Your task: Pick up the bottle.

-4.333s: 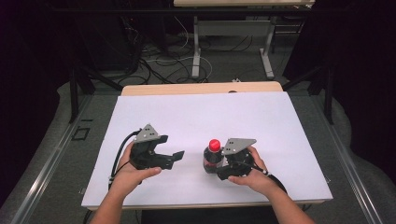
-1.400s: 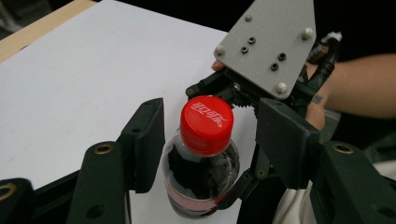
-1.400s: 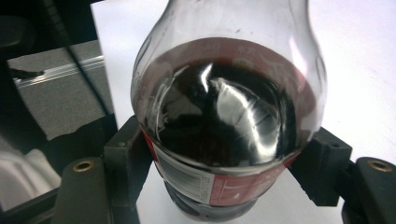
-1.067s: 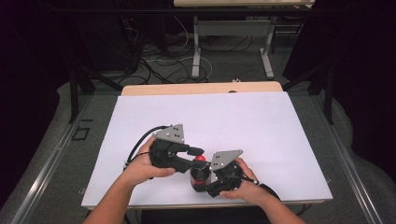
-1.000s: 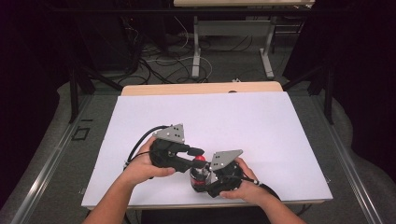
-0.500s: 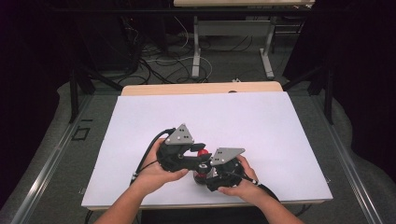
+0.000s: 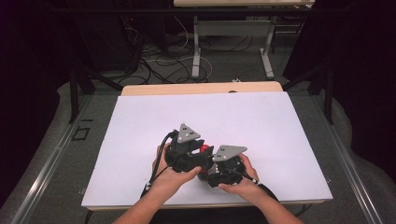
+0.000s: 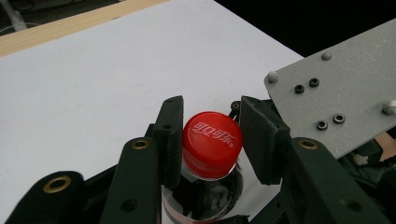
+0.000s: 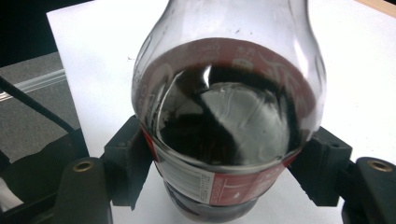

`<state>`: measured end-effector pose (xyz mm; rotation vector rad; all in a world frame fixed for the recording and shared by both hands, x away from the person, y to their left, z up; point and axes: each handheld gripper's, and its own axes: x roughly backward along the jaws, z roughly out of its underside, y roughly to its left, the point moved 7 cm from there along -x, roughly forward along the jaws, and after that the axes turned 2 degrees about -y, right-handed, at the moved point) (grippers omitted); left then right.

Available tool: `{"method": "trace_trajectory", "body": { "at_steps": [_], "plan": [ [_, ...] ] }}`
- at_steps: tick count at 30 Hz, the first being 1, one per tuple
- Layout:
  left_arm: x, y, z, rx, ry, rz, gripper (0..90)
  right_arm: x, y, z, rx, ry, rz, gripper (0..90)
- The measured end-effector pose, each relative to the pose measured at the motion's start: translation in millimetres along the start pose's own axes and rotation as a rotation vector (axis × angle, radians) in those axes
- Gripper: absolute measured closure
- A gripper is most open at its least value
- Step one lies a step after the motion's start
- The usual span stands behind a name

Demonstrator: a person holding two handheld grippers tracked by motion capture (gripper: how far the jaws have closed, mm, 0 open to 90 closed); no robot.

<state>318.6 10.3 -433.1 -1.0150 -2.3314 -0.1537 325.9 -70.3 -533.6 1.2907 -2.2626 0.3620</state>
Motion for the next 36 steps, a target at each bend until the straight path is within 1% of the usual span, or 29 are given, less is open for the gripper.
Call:
{"method": "trace_trajectory", "body": {
  "at_steps": [1,2,3,4,5,6,8,10,12,13,14,15,16,17,18,19,20,21,22,23,26,29,30,31,32,33,34,35,36],
  "plan": [
    [0.8,1.3,-0.7,-0.018,-0.008,0.02,57.1,0.0,0.2,-0.4,0.002,-0.006,0.002,28.9],
    [1.5,2.1,-1.1,-0.027,-0.023,0.045,52.9,0.2,0.2,-0.5,0.002,-0.008,-0.001,28.9],
    [3.5,4.3,-0.7,-0.035,-0.016,0.055,49.6,0.4,0.1,-0.7,0.001,-0.009,-0.004,28.9],
    [5.5,5.7,-0.3,-0.041,-0.017,0.079,47.6,1.6,0.6,-0.4,0.003,0.003,-0.018,28.9],
    [8.3,7.1,-0.3,-0.054,-0.024,0.109,43.7,2.3,0.4,-1.1,0.004,-0.004,-0.023,28.9],
    [10.7,9.1,-0.2,-0.08,-0.033,0.134,43.7,2.3,0.4,-1.1,0.004,-0.004,-0.023,28.9],
    [14.5,12.1,1.8,-0.082,-0.024,0.174,41.8,3.2,1.5,-1.5,0.005,-0.003,-0.036,28.9],
    [17.8,13.3,3.5,-0.103,-0.011,0.23,41.9,3.0,1.7,-2.3,0.017,-0.012,-0.037,28.9],
    [18.1,13.3,4.0,-0.125,-0.014,0.284,42.3,3.0,3.7,-2.5,0.026,-0.015,-0.048,28.9],
    [18.6,13.7,4.9,-0.144,0.006,0.312,43.8,2.9,6.5,-2.9,0.038,-0.014,-0.063,28.9],
    [18.9,13.0,5.6,-0.16,0.016,0.331,43.8,2.9,6.5,-2.9,0.038,-0.014,-0.063,28.9],
    [17.7,14.2,4.9,-0.203,0.01,0.338,47.1,2.7,9.6,-3.5,0.045,-0.017,-0.076,28.9],
    [16.8,14.8,5.1,-0.21,0.015,0.328,52.7,2.5,11.2,-4.0,0.046,-0.021,-0.084,28.9],
    [16.1,15.3,5.1,-0.21,0.023,0.334,52.7,2.5,11.2,-4.0,0.046,-0.021,-0.084,28.9],
    [15.2,14.5,5.3,-0.207,0.024,0.352,59.4,2.8,12.0,-3.7,0.048,-0.012,-0.089,28.9],
    [15.2,13.7,5.9,-0.216,0.031,0.363,59.4,2.5,13.0,-3.5,0.051,-0.011,-0.097,28.9],
    [14.7,12.6,6.3,-0.224,0.029,0.364,59.9,1.8,13.4,-3.6,0.049,-0.015,-0.091,28.9],
    [14.4,12.2,6.8,-0.234,0.031,0.362,60.4,1.3,13.6,-3.3,0.054,-0.014,-0.095,28.9],
    [14.1,12.1,6.9,-0.235,0.031,0.352,60.6,1.2,13.8,-2.6,0.058,-0.008,-0.1,28.9],
    [13.9,11.8,7.1,-0.239,0.03,0.344,60.9,1.0,13.5,-2.5,0.052,-0.007,-0.097,28.9],
    [13.8,9.2,6.9,-0.243,0.021,0.32,61.3,1.1,12.3,-2.4,0.056,-0.008,-0.088,28.9],
    [13.6,7.1,5.9,-0.243,0.012,0.274,61.5,2.1,11.7,-2.7,0.051,-0.003,-0.086,28.9],
    [13.2,6.4,5.2,-0.237,0.006,0.254,61.6,2.1,11.4,-3.2,0.039,-0.004,-0.078,28.9],
    [12.1,5.7,4.6,-0.221,-0.004,0.226,61.6,2.3,10.2,-3.5,0.041,-0.005,-0.069,28.9],
    [11.9,4.2,4.5,-0.191,-0.008,0.203,61.6,2.5,9.5,-3.5,0.033,-0.006,-0.056,28.9],
    [9.9,3.3,3.9,-0.169,-0.028,0.161,61.6,2.0,8.1,-4.3,0.027,-0.016,-0.039,28.9],
    [8.9,2.4,3.8,-0.146,-0.036,0.124,61.7,2.2,7.4,-4.3,0.018,-0.01,-0.03,28.9],
    [7.5,0.7,3.9,-0.129,-0.046,0.083,61.7,2.8,6.2,-4.0,0.01,0.0,-0.01,28.9],
    [6.3,-1.0,4.2,-0.109,-0.055,0.049,61.7,1.8,2.7,-3.9,0.012,-0.007,0.046,28.9]
  ]
}}
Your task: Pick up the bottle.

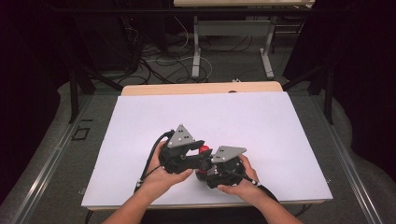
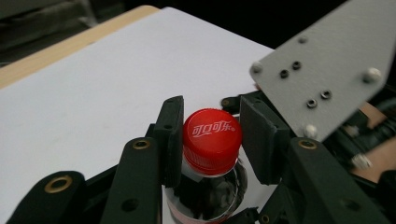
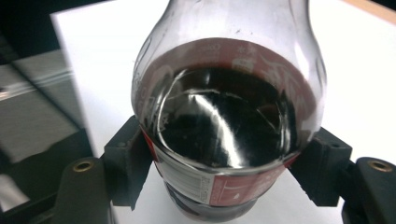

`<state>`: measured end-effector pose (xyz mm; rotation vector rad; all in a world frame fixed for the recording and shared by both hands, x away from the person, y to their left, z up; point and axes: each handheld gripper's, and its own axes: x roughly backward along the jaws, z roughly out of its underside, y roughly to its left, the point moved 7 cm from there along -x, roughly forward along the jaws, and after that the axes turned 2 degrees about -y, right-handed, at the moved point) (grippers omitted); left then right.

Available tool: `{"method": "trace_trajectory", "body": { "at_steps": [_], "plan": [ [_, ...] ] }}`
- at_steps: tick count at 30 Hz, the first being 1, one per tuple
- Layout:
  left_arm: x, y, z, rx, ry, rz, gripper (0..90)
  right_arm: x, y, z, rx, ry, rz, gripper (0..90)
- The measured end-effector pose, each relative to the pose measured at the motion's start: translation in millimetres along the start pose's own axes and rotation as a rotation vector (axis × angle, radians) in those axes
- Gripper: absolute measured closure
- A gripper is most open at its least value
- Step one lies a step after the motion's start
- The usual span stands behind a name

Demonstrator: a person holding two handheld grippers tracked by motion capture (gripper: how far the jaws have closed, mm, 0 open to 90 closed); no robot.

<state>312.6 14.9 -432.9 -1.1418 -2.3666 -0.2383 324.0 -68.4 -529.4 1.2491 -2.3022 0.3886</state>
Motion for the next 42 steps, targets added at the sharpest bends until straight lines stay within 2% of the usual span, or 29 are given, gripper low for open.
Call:
{"method": "trace_trajectory", "body": {
  "at_steps": [2,4,5,6,7,9,11,12,13,15,16,17,22,26,28,32,34,36,40,42],
  "plan": [
    [-2.8,-3.1,-0.3,0.052,-0.009,-0.061,61.7,-0.1,-0.7,0.5,-0.009,0.006,0.015,28.9],
    [-6.3,-4.8,-1.1,0.066,-0.017,-0.089,61.7,-0.2,-2.6,1.0,-0.016,0.011,0.041,28.9],
    [-7.3,-5.1,-1.4,0.075,-0.015,-0.093,61.6,-1.2,-3.7,0.8,-0.022,-0.004,0.047,28.9],
    [-8.8,-4.8,-2.5,0.093,-0.029,-0.103,61.5,-0.2,-4.2,1.9,-0.027,0.011,0.042,28.9],
    [-8.4,-4.5,-2.4,0.1,-0.014,-0.102,61.3,-0.3,-5.0,2.2,-0.032,0.007,0.038,28.9],
    [-8.5,-3.5,-2.6,0.099,-0.012,-0.097,61.1,0.1,-5.5,2.6,-0.033,0.011,0.031,28.9],
    [-7.0,-2.6,-3.1,0.103,-0.01,-0.056,59.4,0.7,-5.8,2.6,-0.027,0.011,0.024,28.9],
    [-6.4,-2.4,-3.7,0.096,-0.022,-0.024,51.5,0.7,-5.3,2.1,-0.031,0.003,0.007,28.9],
    [-4.9,-1.3,-4.1,0.072,-0.027,0.006,51.5,0.7,-5.3,2.1,-0.031,0.003,0.007,28.9],
    [-1.3,2.6,-4.3,0.026,-0.025,0.049,42.9,1.4,-5.2,1.5,-0.027,-0.001,-0.004,28.9],
    [1.2,5.2,-4.2,0.013,-0.025,0.082,38.1,1.8,-4.3,1.4,-0.012,0.0,-0.021,28.9],
    [4.4,8.6,-3.7,0.005,-0.018,0.117,37.4,2.6,-2.9,1.2,-0.013,0.003,-0.032,28.9],
    [18.3,18.5,0.2,-0.098,0.008,0.267,39.7,4.2,3.7,-1.7,0.006,-0.016,-0.106,28.9],
    [21.8,13.7,2.8,-0.161,0.016,0.376,44.2,4.7,8.5,-3.0,0.032,-0.024,-0.13,28.9],
    [21.2,11.6,3.3,-0.192,0.02,0.422,49.1,4.8,12.4,-2.5,0.051,-0.018,-0.158,28.9],
    [17.9,12.2,4.0,-0.206,0.036,0.462,50.4,5.8,17.5,-2.3,0.068,-0.011,-0.192,28.8],
    [16.2,14.3,4.3,-0.206,0.041,0.467,54.4,5.1,19.5,-3.0,0.079,-0.022,-0.195,28.8],
    [15.9,14.7,4.4,-0.204,0.033,0.476,60.6,5.6,20.8,-2.3,0.081,-0.007,-0.207,28.9],
    [13.7,15.1,4.8,-0.191,0.022,0.435,61.4,4.5,18.7,-1.9,0.075,-0.013,-0.19,28.9],
    [12.6,14.4,4.5,-0.174,0.018,0.399,61.6,4.2,17.5,-1.8,0.066,-0.012,-0.174,28.9]
  ]
}}
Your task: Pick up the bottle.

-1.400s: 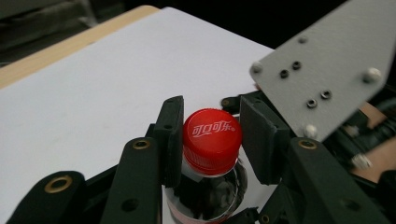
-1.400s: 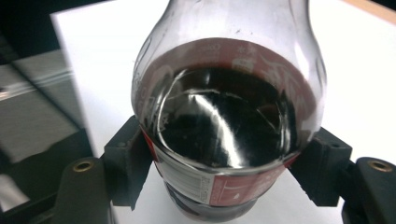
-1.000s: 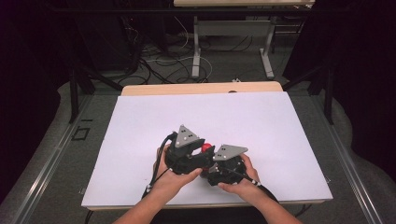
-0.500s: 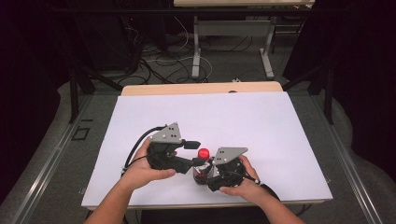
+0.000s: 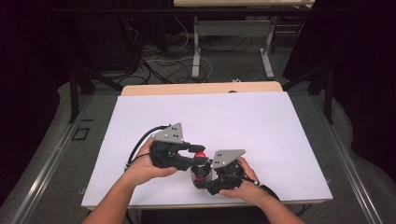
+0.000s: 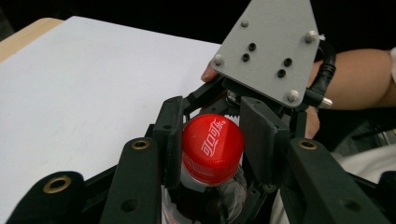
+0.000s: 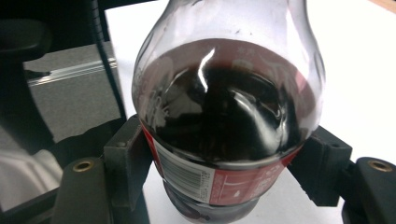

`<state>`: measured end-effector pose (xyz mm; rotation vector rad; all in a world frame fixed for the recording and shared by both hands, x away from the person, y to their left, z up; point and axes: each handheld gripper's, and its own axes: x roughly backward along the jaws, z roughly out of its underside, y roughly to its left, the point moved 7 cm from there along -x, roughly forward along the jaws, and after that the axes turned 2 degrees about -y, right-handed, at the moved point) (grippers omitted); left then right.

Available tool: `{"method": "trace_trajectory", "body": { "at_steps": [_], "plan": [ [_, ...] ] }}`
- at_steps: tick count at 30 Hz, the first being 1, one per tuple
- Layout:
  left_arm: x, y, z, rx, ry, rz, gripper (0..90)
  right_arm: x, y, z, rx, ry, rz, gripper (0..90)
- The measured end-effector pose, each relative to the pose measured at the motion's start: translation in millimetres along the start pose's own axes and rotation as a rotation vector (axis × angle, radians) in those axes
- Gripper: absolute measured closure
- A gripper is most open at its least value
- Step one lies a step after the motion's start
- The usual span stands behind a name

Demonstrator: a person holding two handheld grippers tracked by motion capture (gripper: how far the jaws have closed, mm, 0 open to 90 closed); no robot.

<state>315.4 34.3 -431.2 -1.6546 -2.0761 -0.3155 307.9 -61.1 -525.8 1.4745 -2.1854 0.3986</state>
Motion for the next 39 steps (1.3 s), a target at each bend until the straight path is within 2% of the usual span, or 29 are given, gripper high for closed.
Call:
{"method": "trace_trajectory", "body": {
  "at_steps": [2,3,4,6,7,8,11,15,17,20,21,24,25,28,29,31,32,37,38,39],
  "plan": [
    [-1.9,-1.2,-1.6,0.027,-0.006,-0.057,61.6,-0.1,-1.6,0.0,-0.008,0.001,0.018,28.9],
    [-3.2,-1.7,-2.6,0.044,-0.008,-0.099,61.7,-0.7,-4.5,-1.0,-0.025,-0.011,0.057,28.9],
    [-4.8,-2.6,-3.4,0.06,-0.008,-0.145,61.7,-0.7,-4.5,-1.0,-0.025,-0.011,0.057,28.9],
    [-8.4,-3.7,-5.2,0.117,-0.017,-0.249,61.6,-0.8,-8.2,-0.7,-0.038,-0.012,0.097,28.9],
    [-10.5,-4.6,-6.2,0.138,-0.025,-0.292,61.7,-0.6,-10.2,-0.3,-0.028,-0.007,0.104,28.9],
    [-11.4,-5.1,-6.9,0.15,-0.023,-0.333,61.7,-0.4,-10.6,-0.1,-0.051,-0.007,0.128,28.9],
    [-15.9,-7.6,-9.2,0.183,-0.02,-0.412,61.6,-0.3,-13.4,0.1,-0.056,-0.005,0.174,29.0],
    [-22.0,-7.7,-12.3,0.205,-0.044,-0.458,61.2,0.6,-15.9,0.7,-0.078,-0.006,0.187,29.1],
    [-22.0,-6.4,-12.2,0.201,-0.032,-0.447,58.9,2.1,-17.2,1.9,-0.078,0.01,0.181,29.1],
    [-19.6,-4.7,-12.6,0.203,-0.037,-0.418,47.9,2.6,-19.2,3.1,-0.076,0.016,0.166,29.1],
    [-17.9,-3.8,-12.9,0.203,-0.049,-0.422,45.0,2.3,-19.8,3.0,-0.073,0.01,0.163,29.1],
    [-7.5,-1.4,-11.9,0.185,-0.047,-0.403,41.8,2.9,-19.7,3.4,-0.076,0.014,0.143,29.0],
    [-4.9,-0.8,-12.0,0.178,-0.059,-0.387,41.5,3.2,-19.5,3.4,-0.072,0.014,0.133,29.1],
    [2.1,-3.2,-11.8,0.146,-0.074,-0.281,39.1,4.0,-18.1,2.7,-0.069,0.004,0.093,29.0],
    [5.1,-4.3,-11.4,0.118,-0.062,-0.246,38.3,5.0,-17.9,2.7,-0.054,0.005,0.076,29.0],
    [8.6,-3.9,-11.1,0.046,-0.061,-0.2,38.1,6.0,-15.6,2.0,-0.046,-0.003,0.051,29.0],
    [10.1,-5.1,-10.1,0.038,-0.05,-0.165,38.3,6.1,-14.4,1.3,-0.034,-0.007,0.042,29.0],
    [9.8,-5.2,-6.6,-0.008,-0.02,-0.074,42.7,4.5,-5.4,0.4,0.014,-0.004,-0.014,29.0],
    [10.1,-4.4,-5.5,-0.031,-0.007,-0.06,44.3,4.3,-4.0,0.6,0.029,-0.003,-0.02,29.0],
    [9.1,-5.4,-4.7,-0.02,-0.004,-0.034,48.0,4.3,-1.7,0.3,0.044,-0.001,-0.043,29.0]
  ]
}}
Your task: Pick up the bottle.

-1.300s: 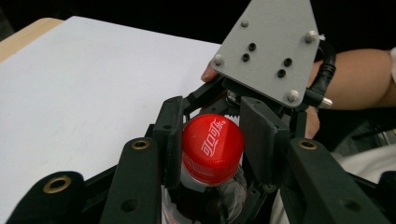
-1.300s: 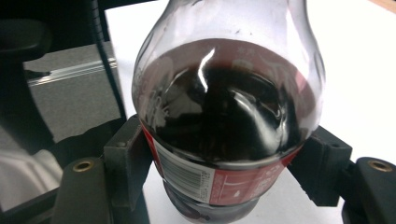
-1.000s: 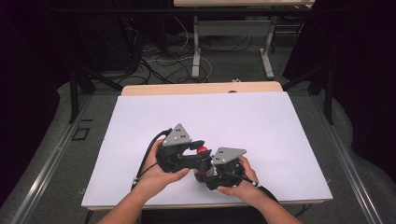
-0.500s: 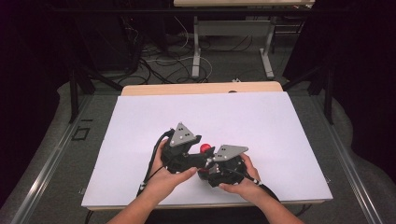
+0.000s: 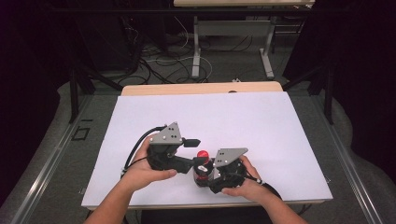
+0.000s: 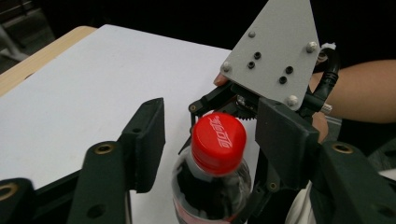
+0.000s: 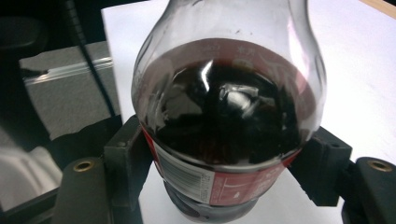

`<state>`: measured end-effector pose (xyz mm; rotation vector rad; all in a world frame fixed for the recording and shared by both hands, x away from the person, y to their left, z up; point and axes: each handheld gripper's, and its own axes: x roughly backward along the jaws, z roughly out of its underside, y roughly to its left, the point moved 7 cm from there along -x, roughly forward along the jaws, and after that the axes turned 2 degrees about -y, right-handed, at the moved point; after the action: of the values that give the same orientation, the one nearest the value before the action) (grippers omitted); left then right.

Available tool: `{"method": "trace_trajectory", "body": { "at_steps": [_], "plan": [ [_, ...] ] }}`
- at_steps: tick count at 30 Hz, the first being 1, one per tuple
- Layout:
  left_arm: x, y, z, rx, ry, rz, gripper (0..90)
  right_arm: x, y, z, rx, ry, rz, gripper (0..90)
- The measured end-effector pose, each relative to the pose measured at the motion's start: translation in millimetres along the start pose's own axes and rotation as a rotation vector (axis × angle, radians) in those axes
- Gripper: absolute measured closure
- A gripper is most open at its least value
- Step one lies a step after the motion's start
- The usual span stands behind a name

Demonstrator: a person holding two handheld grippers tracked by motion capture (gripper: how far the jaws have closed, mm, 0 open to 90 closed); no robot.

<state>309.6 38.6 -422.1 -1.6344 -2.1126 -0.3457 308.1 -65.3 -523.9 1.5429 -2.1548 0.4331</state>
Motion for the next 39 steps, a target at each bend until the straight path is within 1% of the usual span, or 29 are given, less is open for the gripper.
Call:
{"method": "trace_trajectory", "body": {
  "at_steps": [1,2,3,4,5,8,10,12,13,15,16,18,21,22,23,24,25,27,28,29,30,31,32,33,35,36,37,38,39],
  "plan": [
    [-0.3,-0.7,0.8,0.0,0.003,0.029,48.8,-0.2,2.7,0.0,-0.01,-0.003,-0.008,29.0],
    [-0.5,-1.7,2.0,-0.011,0.009,0.06,49.1,-0.1,4.5,-0.3,0.003,-0.005,-0.023,29.0],
    [-1.2,-3.2,3.4,-0.009,0.016,0.087,50.7,0.4,5.8,-0.5,0.013,-0.008,-0.028,29.0],
    [-1.8,-3.9,4.6,-0.013,0.021,0.104,50.9,0.8,6.3,-0.8,0.028,-0.009,-0.035,29.0],
    [-2.6,-4.5,5.7,-0.015,0.023,0.117,51.0,1.5,8.1,-0.9,0.027,-0.007,-0.05,29.0],
    [-3.4,-5.2,6.8,-0.008,0.014,0.134,60.1,1.1,9.3,-1.1,0.025,-0.015,-0.059,29.0],
    [-4.4,-4.9,7.0,-0.005,0.003,0.127,60.8,1.5,8.7,-0.5,0.032,-0.005,-0.062,29.0],
    [-5.6,-4.6,7.5,-0.005,-0.007,0.117,61.0,1.1,7.5,-0.7,0.026,-0.012,-0.054,29.0],
    [-6.2,-4.2,7.7,-0.004,-0.008,0.103,61.1,1.0,7.6,-0.3,0.015,-0.008,-0.051,29.0],
    [-7.7,-3.2,7.7,0.01,-0.012,0.074,61.3,-0.1,5.1,-0.3,0.012,-0.007,-0.033,29.0],
    [-8.3,-2.7,7.6,0.017,-0.013,0.053,61.4,-0.2,4.8,0.1,-0.004,-0.003,-0.025,29.0],
    [-10.1,-2.3,6.5,0.036,-0.018,0.001,61.5,-0.2,1.6,0.2,-0.011,0.003,-0.005,29.0],
    [-13.2,-3.4,3.8,0.07,-0.025,-0.118,61.6,-0.5,-3.0,-0.4,-0.041,0.001,0.054,29.0],
    [-14.0,-4.5,3.1,0.099,-0.02,-0.16,61.6,-0.8,-4.2,-0.9,-0.047,-0.007,0.082,29.0],
    [-15.4,-4.9,2.4,0.119,-0.021,-0.201,61.6,-1.0,-4.7,-0.6,-0.052,-0.002,0.093,29.0],
    [-17.5,-5.5,1.9,0.128,-0.026,-0.235,61.6,-1.4,-6.0,-0.8,-0.063,-0.003,0.117,29.0],
    [-18.8,-6.3,1.9,0.145,-0.024,-0.269,61.6,-2.4,-7.8,-0.7,-0.056,-0.007,0.139,29.0],
    [-21.4,-6.0,2.0,0.197,-0.033,-0.344,61.6,-3.5,-8.9,0.0,-0.078,-0.004,0.165,29.0],
    [-22.4,-6.6,2.5,0.22,-0.031,-0.357,61.6,-4.1,-9.2,0.6,-0.085,0.004,0.168,29.0],
    [-23.7,-6.4,3.2,0.239,-0.027,-0.388,61.6,-5.1,-9.4,1.0,-0.092,0.005,0.179,29.0],
    [-23.9,-6.7,3.9,0.253,-0.013,-0.406,61.6,-5.5,-9.7,2.3,-0.087,0.023,0.184,29.0],
    [-26.2,-7.6,3.6,0.255,-0.017,-0.417,61.6,-6.5,-9.4,3.3,-0.099,0.025,0.198,29.0],
    [-26.7,-8.0,3.8,0.254,-0.007,-0.423,61.5,-7.6,-10.0,3.6,-0.096,0.02,0.21,29.0],
    [-26.9,-8.1,3.7,0.253,-0.002,-0.421,61.5,-8.2,-10.6,4.0,-0.089,0.022,0.207,29.0],
    [-27.7,-6.9,3.2,0.24,0.003,-0.411,61.2,-8.1,-10.7,4.2,-0.097,0.02,0.203,29.0],
    [-26.9,-6.4,2.6,0.254,0.005,-0.402,61.0,-7.6,-10.6,4.7,-0.1,0.027,0.195,29.0],
    [-26.6,-5.7,1.8,0.254,-0.003,-0.391,60.7,-7.9,-11.2,4.5,-0.095,0.017,0.197,29.0],
    [-25.8,-4.7,1.5,0.26,-0.003,-0.375,59.2,-7.4,-10.3,4.7,-0.105,0.019,0.182,28.9],
    [-24.1,-3.5,1.8,0.253,0.011,-0.361,53.9,-7.4,-10.8,4.0,-0.101,0.011,0.173,29.0]
  ]
}}
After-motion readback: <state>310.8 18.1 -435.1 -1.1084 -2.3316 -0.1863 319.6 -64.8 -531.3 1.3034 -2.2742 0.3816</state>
